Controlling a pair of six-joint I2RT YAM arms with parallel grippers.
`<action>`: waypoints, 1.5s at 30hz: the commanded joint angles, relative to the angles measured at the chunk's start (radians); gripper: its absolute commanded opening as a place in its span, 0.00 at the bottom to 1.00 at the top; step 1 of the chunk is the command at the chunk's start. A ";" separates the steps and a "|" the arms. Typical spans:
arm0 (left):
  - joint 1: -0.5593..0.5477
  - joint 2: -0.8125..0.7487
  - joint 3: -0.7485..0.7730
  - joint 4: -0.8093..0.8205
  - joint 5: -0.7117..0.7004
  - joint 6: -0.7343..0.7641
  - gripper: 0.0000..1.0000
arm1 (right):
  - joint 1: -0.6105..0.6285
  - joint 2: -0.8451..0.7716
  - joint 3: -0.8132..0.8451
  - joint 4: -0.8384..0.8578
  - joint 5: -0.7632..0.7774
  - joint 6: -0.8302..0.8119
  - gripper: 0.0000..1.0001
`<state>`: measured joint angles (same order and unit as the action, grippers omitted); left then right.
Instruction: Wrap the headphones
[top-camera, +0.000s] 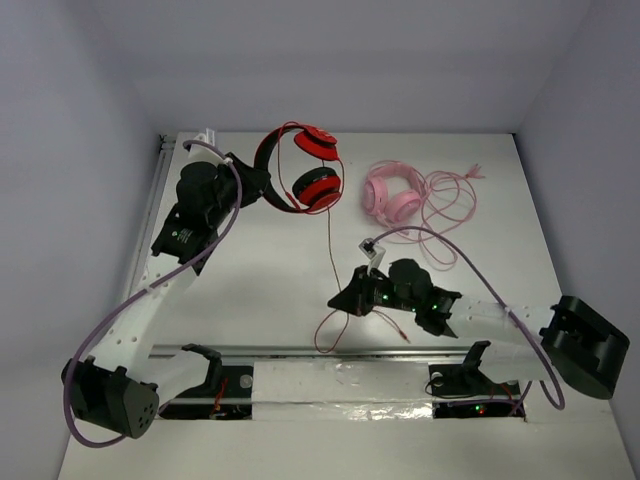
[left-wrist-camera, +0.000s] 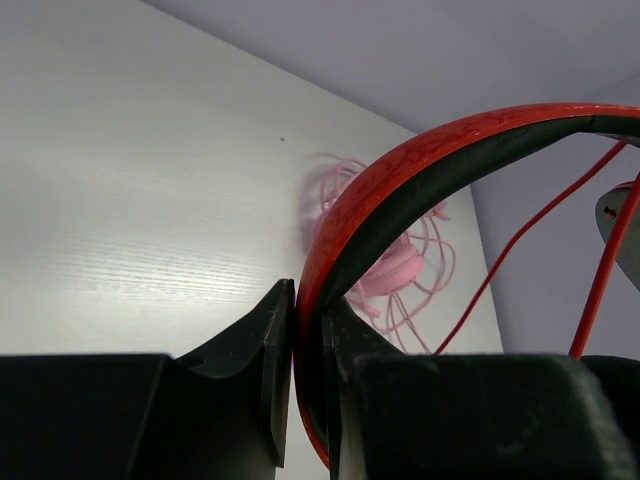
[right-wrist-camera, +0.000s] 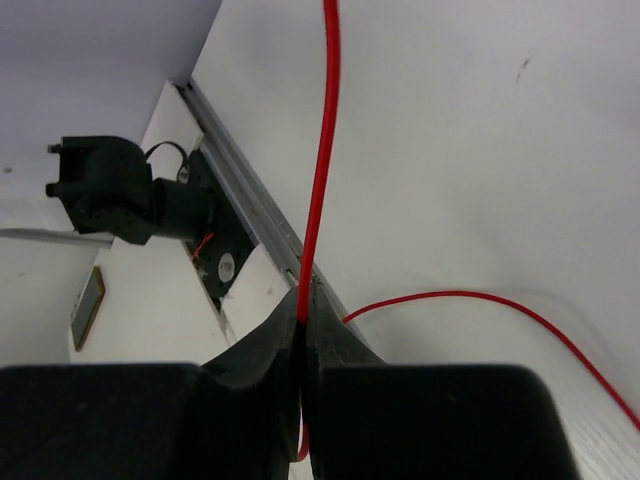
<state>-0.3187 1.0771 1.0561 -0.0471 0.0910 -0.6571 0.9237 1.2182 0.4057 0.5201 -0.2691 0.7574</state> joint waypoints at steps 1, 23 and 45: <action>0.003 -0.028 -0.022 0.130 -0.092 -0.044 0.00 | 0.047 -0.055 0.096 -0.241 0.106 -0.052 0.02; -0.241 0.043 -0.150 0.050 -0.559 0.050 0.00 | 0.290 -0.019 0.662 -1.052 0.232 -0.254 0.00; -0.488 0.100 -0.030 -0.436 -0.297 0.384 0.00 | 0.290 0.053 0.958 -1.447 0.585 -0.454 0.00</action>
<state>-0.8001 1.2091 0.9585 -0.4389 -0.3218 -0.3595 1.2060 1.2678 1.3094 -0.8768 0.2287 0.3458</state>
